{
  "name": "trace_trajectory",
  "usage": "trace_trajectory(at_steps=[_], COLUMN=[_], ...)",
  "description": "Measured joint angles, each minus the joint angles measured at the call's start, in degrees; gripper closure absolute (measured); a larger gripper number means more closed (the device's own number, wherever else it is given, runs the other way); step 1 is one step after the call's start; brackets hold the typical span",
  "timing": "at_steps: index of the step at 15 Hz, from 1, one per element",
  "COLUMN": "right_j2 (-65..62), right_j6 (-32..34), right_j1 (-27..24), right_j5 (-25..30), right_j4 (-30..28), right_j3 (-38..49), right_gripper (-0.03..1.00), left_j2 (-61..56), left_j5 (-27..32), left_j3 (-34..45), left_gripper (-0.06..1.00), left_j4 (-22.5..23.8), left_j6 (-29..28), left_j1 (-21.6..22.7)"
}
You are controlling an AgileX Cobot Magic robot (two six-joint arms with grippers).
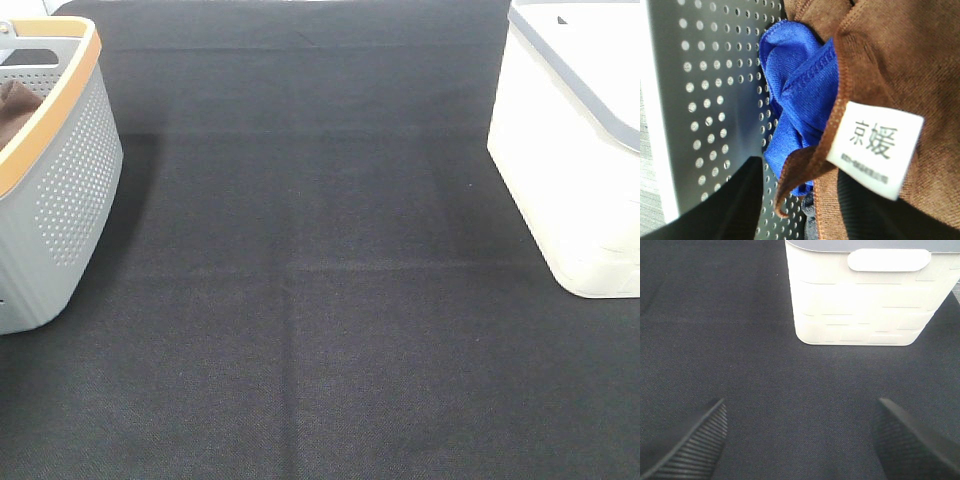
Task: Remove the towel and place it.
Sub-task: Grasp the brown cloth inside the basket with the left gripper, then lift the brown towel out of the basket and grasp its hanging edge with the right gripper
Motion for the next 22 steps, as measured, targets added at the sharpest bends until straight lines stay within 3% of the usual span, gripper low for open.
trace_trajectory(at_steps=[2, 5, 6, 14, 22], right_j2=[0.0, 0.0, 0.0, 0.0, 0.0], right_j6=[0.0, 0.0, 0.0, 0.0, 0.0], right_j1=[0.0, 0.0, 0.0, 0.0, 0.0], right_j5=[0.0, 0.0, 0.0, 0.0, 0.0], right_j4=[0.0, 0.0, 0.0, 0.0, 0.0], right_j3=[0.0, 0.0, 0.0, 0.0, 0.0], right_gripper=[0.22, 0.22, 0.22, 0.22, 0.22], left_j2=[0.0, 0.0, 0.0, -0.5, -17.5], left_j5=[0.1, 0.9, 1.5, 5.3, 5.4], left_j3=[0.0, 0.0, 0.0, -0.4, -0.4], left_gripper=[0.61, 0.9, 0.94, 0.94, 0.94], left_j4=[-0.4, -0.6, -1.2, -6.1, -12.8], left_j6=[0.0, 1.5, 1.9, 1.1, 0.7], left_j1=[0.0, 0.0, 0.0, 0.0, 0.0])
